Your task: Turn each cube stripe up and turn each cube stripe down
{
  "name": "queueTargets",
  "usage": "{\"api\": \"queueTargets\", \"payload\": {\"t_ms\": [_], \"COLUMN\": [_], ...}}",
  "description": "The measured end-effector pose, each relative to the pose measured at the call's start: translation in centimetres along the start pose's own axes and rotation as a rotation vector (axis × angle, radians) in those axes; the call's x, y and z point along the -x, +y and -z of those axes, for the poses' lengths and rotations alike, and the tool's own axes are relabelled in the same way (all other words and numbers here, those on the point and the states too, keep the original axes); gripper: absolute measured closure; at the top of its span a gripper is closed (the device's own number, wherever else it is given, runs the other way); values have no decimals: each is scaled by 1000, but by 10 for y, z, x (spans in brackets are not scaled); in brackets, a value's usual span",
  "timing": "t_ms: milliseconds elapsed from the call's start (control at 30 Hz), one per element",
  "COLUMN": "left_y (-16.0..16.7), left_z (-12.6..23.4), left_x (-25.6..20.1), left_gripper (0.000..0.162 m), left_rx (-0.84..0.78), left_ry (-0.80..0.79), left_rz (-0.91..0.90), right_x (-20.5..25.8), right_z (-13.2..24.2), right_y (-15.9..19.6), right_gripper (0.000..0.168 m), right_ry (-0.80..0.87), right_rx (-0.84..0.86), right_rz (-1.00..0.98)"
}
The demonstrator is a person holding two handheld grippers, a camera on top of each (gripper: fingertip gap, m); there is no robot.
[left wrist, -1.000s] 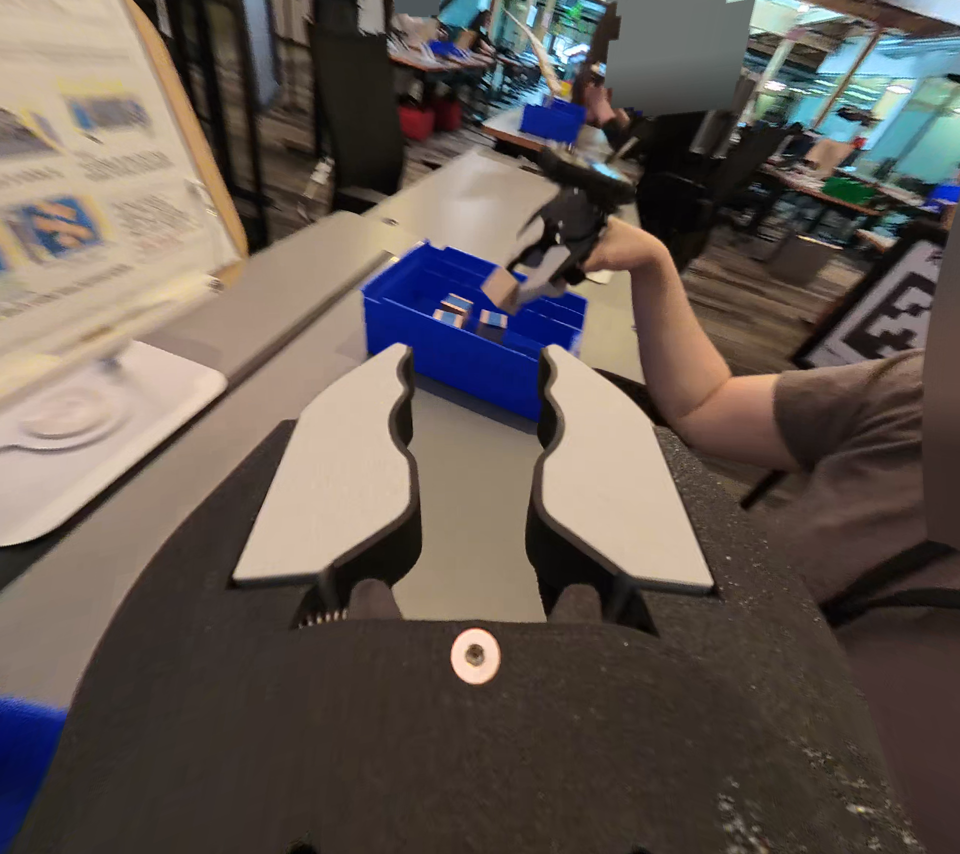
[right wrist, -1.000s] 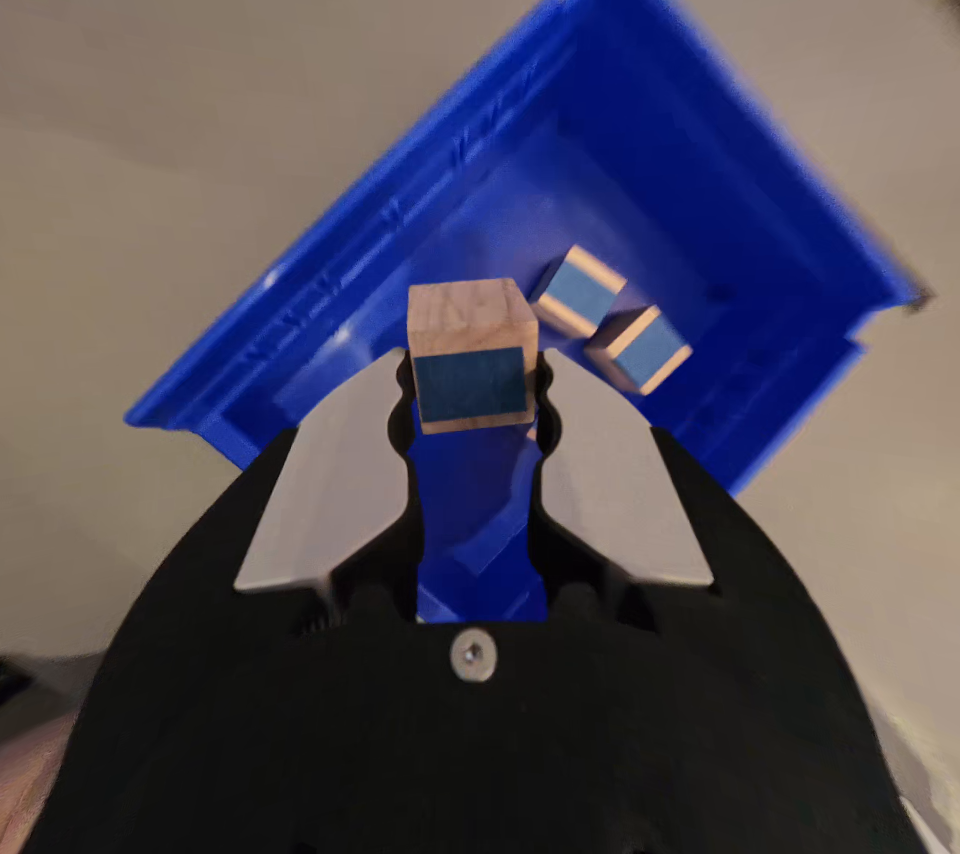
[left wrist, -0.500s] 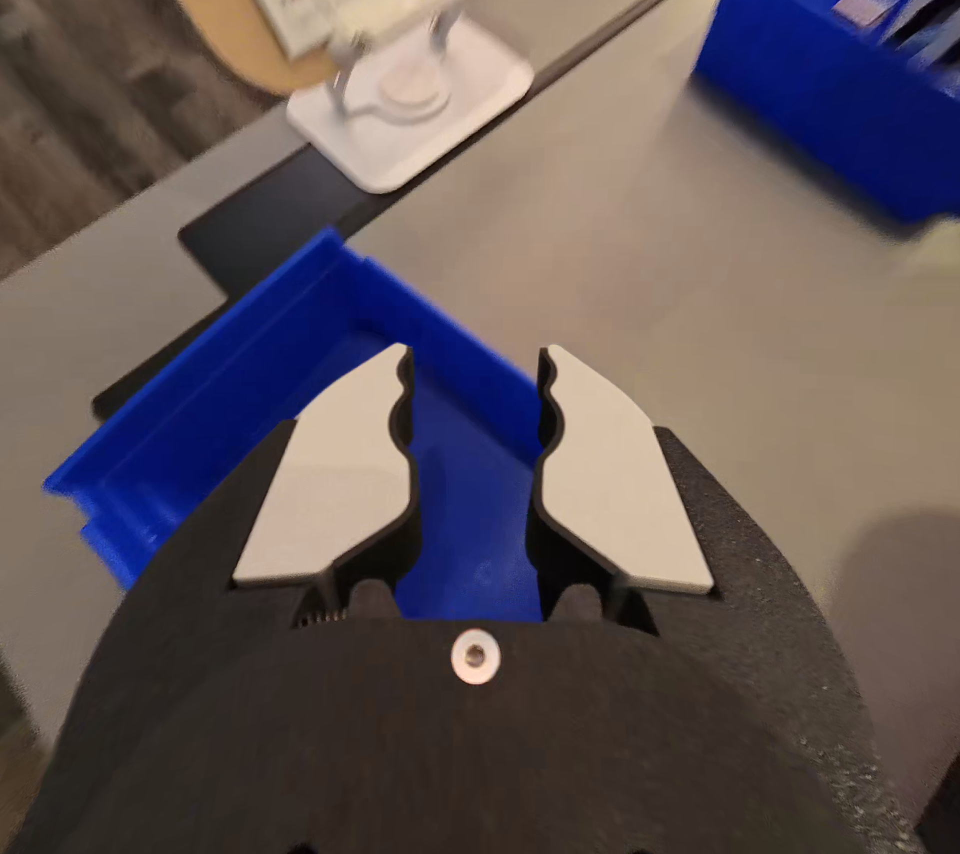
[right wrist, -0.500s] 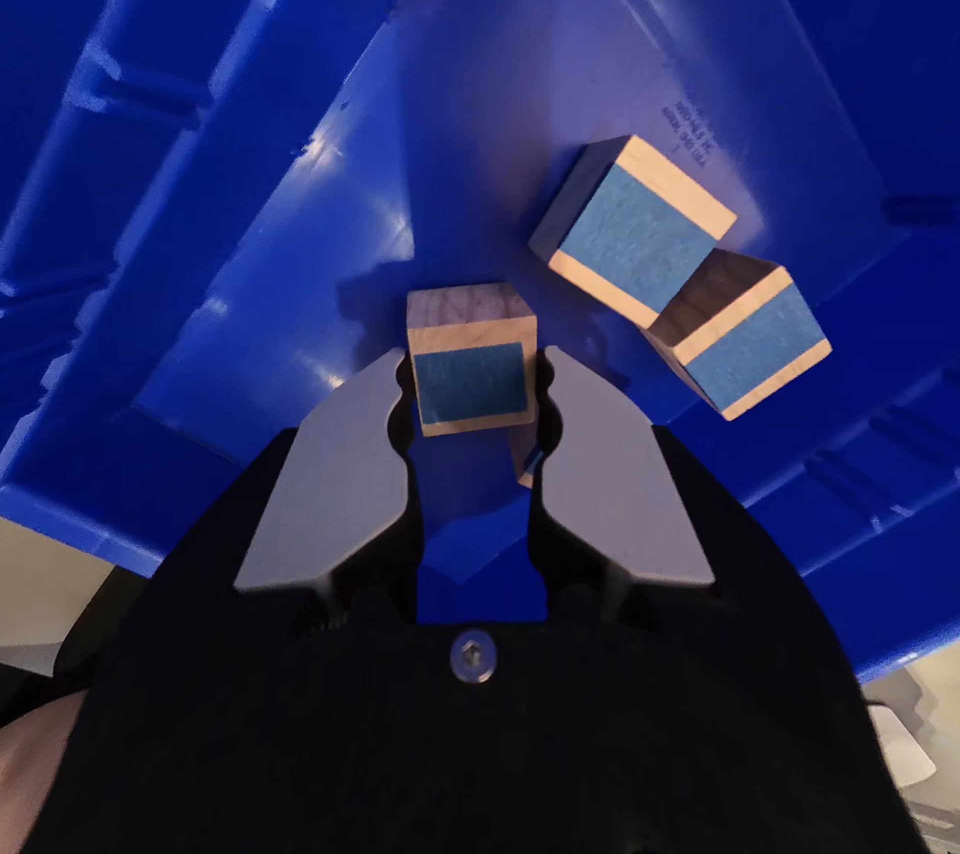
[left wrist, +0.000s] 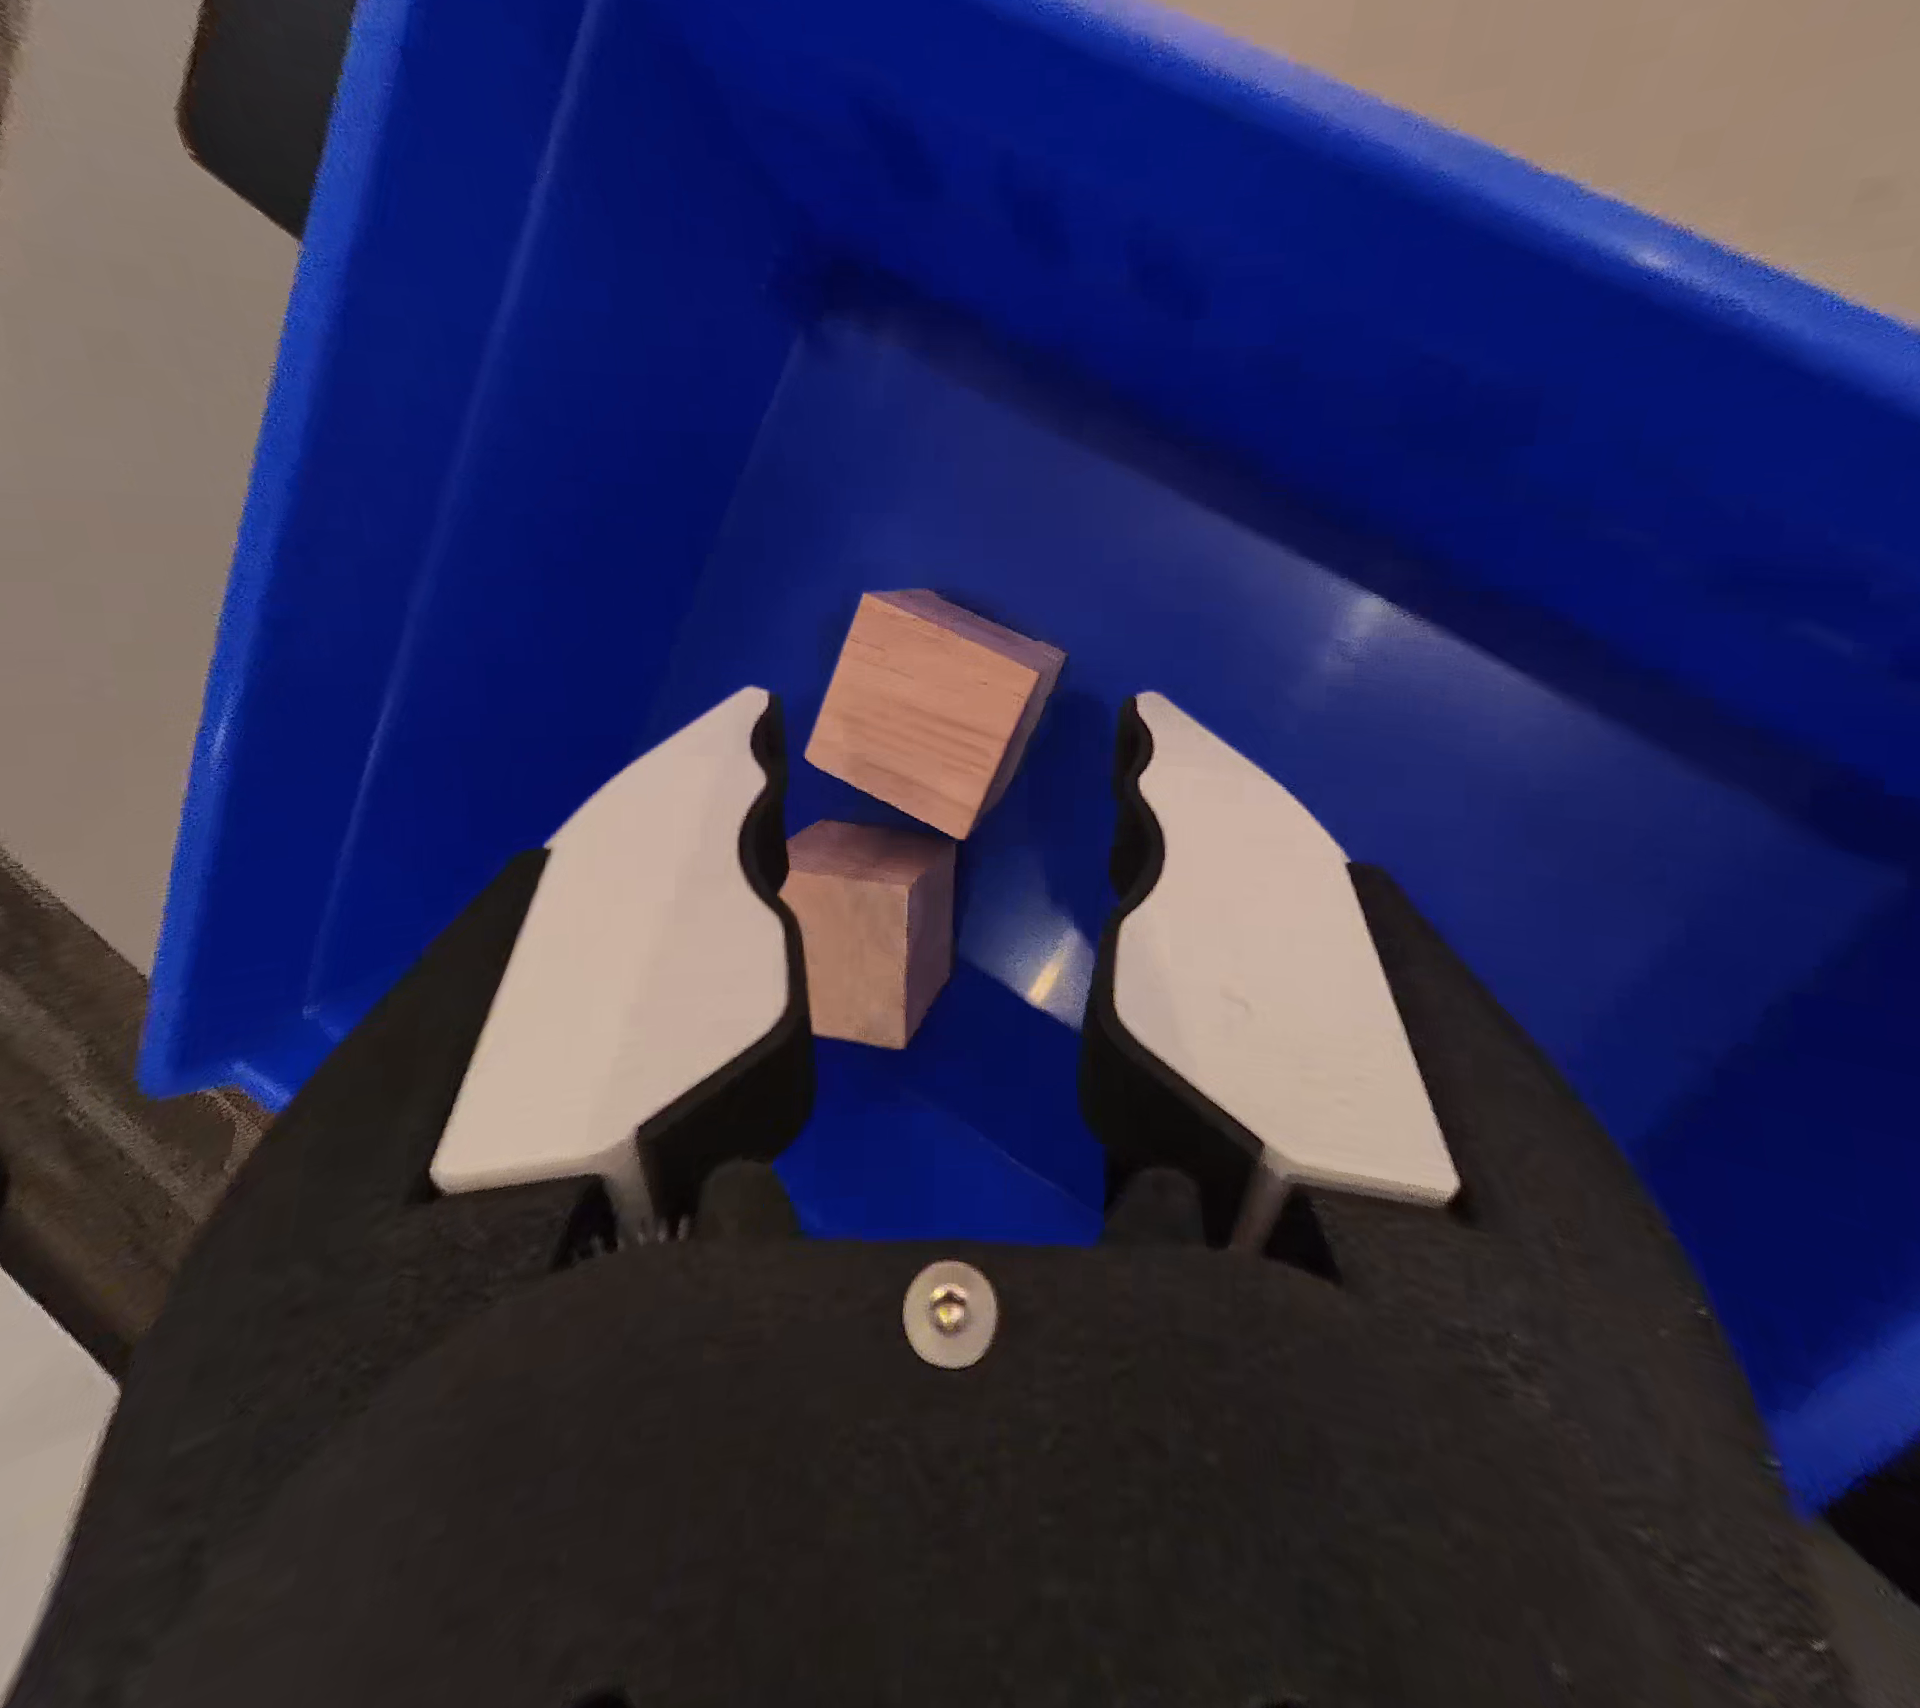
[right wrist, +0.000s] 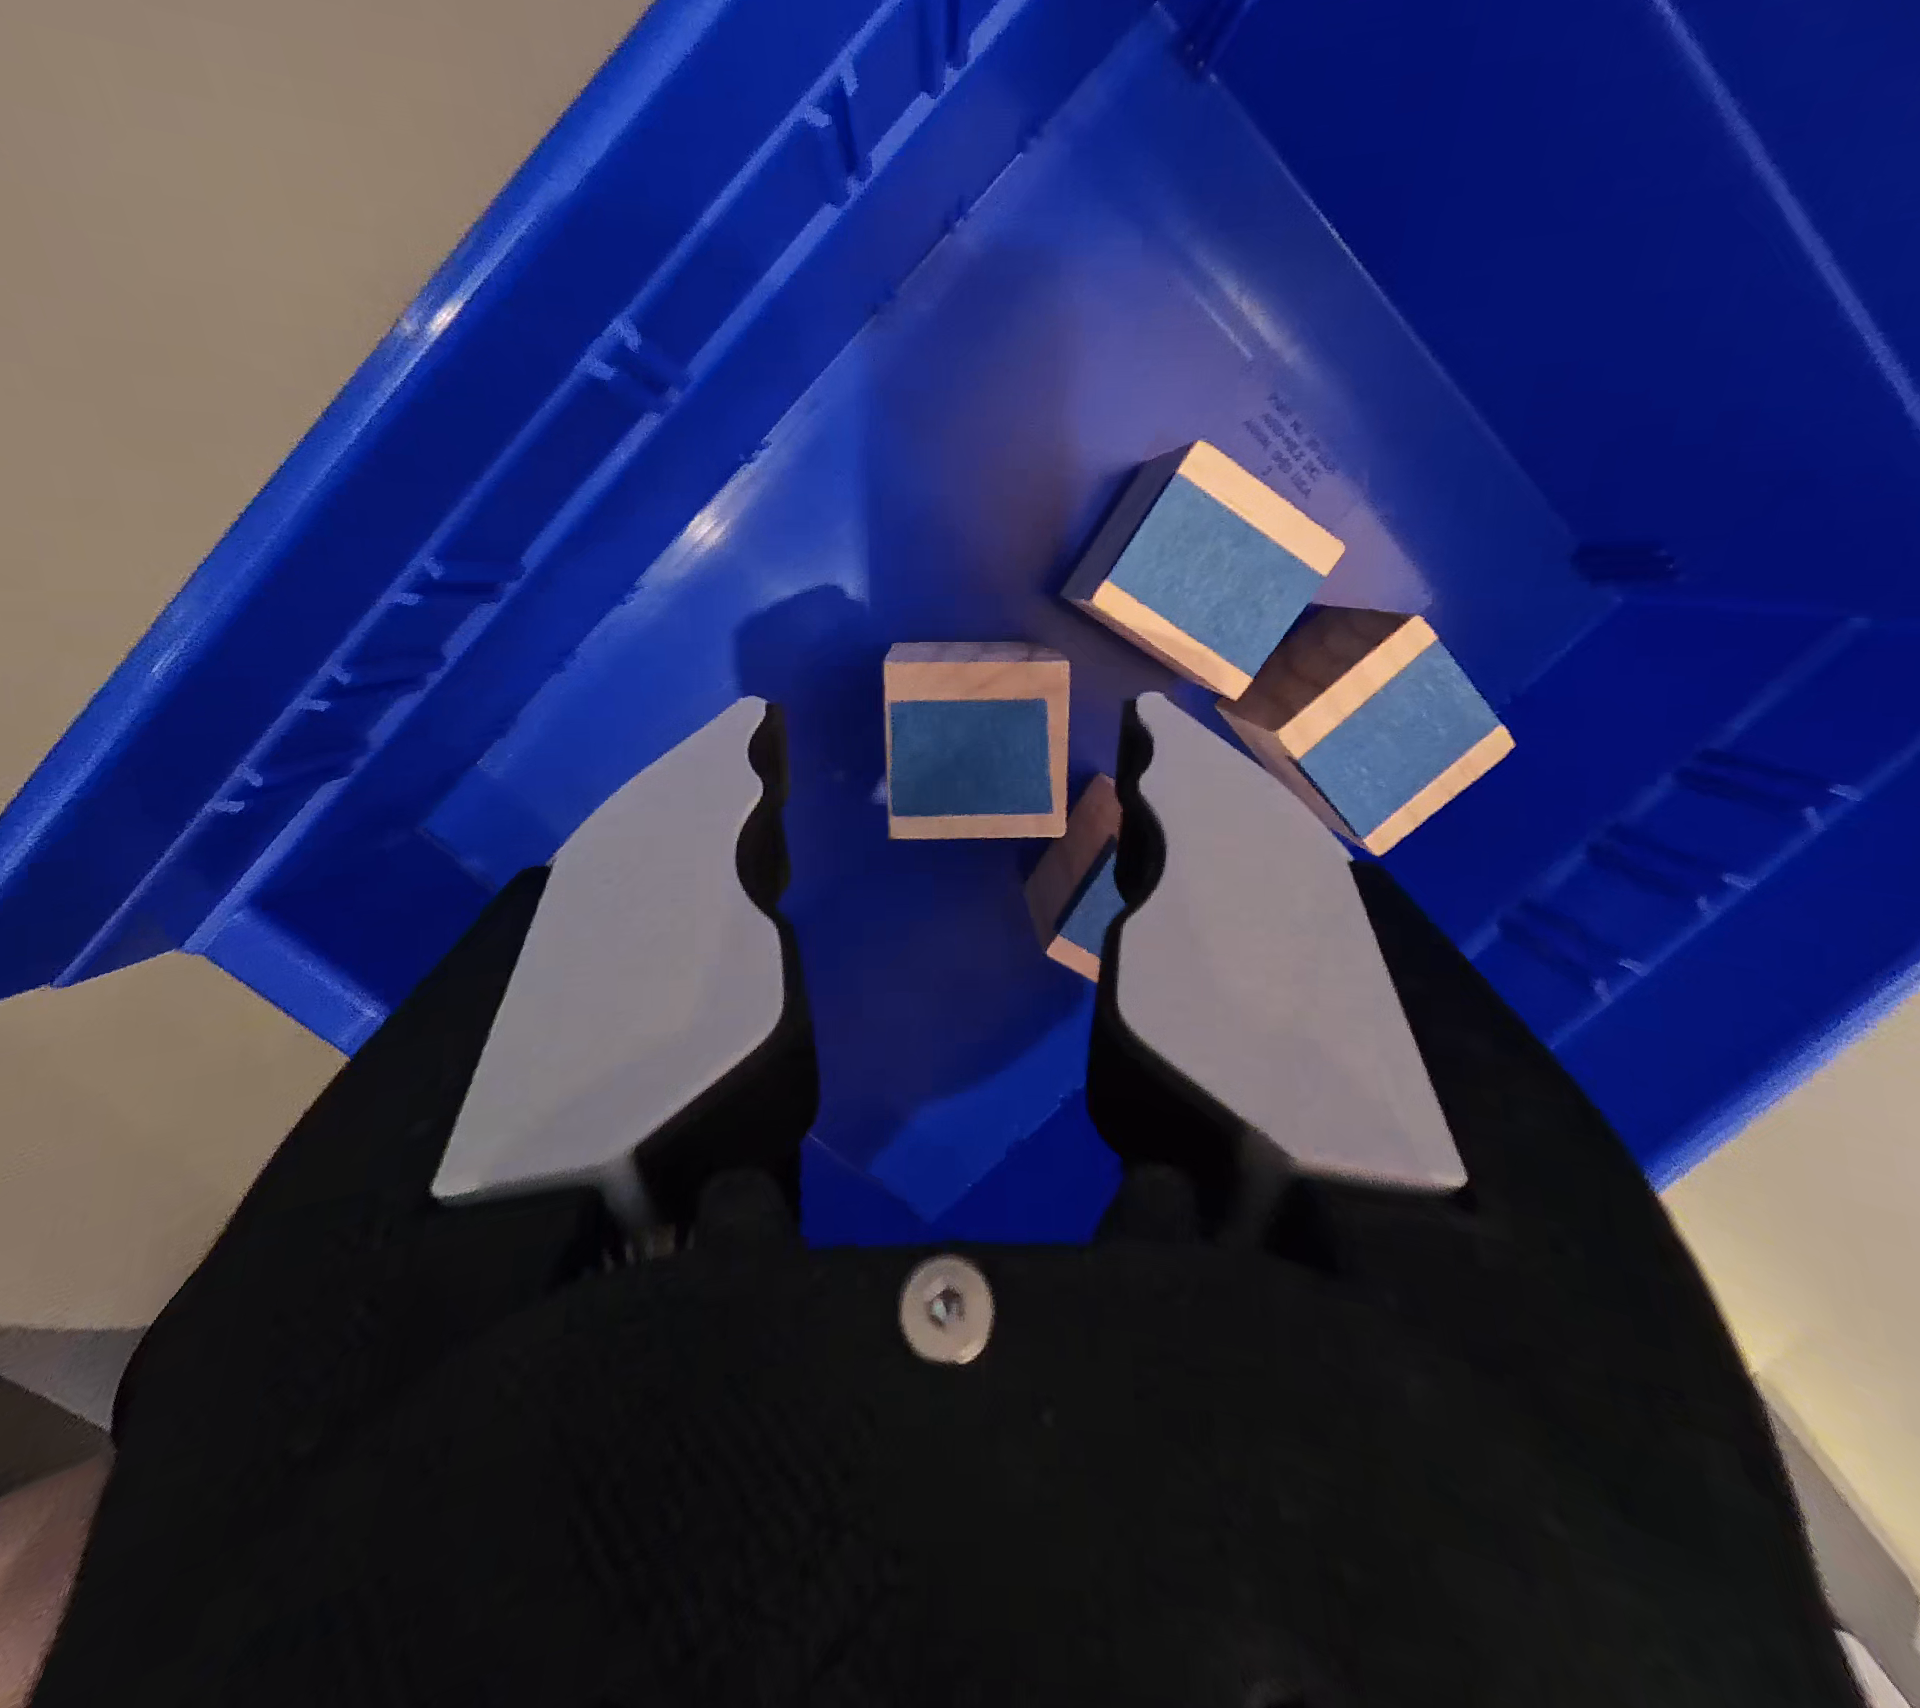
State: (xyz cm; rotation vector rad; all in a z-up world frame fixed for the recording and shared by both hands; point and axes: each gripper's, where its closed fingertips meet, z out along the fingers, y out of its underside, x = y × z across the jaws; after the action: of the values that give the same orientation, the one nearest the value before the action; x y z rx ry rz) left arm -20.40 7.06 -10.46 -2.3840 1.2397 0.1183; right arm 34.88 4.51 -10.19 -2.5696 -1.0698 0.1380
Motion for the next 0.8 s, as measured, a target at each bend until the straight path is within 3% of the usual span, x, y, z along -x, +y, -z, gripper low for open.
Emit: {"api": "queueTargets", "payload": {"t_ms": [33, 267, 433, 600, 800], "left_y": [1, 19, 20, 29, 23], "left_z": [-4, -25, -31, -41, -22], "left_x": [2, 7, 10, 3, 12], "left_gripper": [101, 98, 99, 108, 111], "left_rx": [9, 125, 123, 166, 129], "left_ry": [0, 46, 67, 109, 42], "left_rz": [-5, -7, 8, 14, 56], "right_x": [1, 8, 12, 13, 12], "right_z": [1, 3, 2, 2, 3], "right_y": [0, -2, -5, -3, -4], "right_gripper": [105, 105, 105, 105, 106], "right_ry": [-1, -16, -27, -32, -14], "right_rx": [-1, 3, 2, 6, 5], "right_rz": [3, 39, 55, 62, 67]}}
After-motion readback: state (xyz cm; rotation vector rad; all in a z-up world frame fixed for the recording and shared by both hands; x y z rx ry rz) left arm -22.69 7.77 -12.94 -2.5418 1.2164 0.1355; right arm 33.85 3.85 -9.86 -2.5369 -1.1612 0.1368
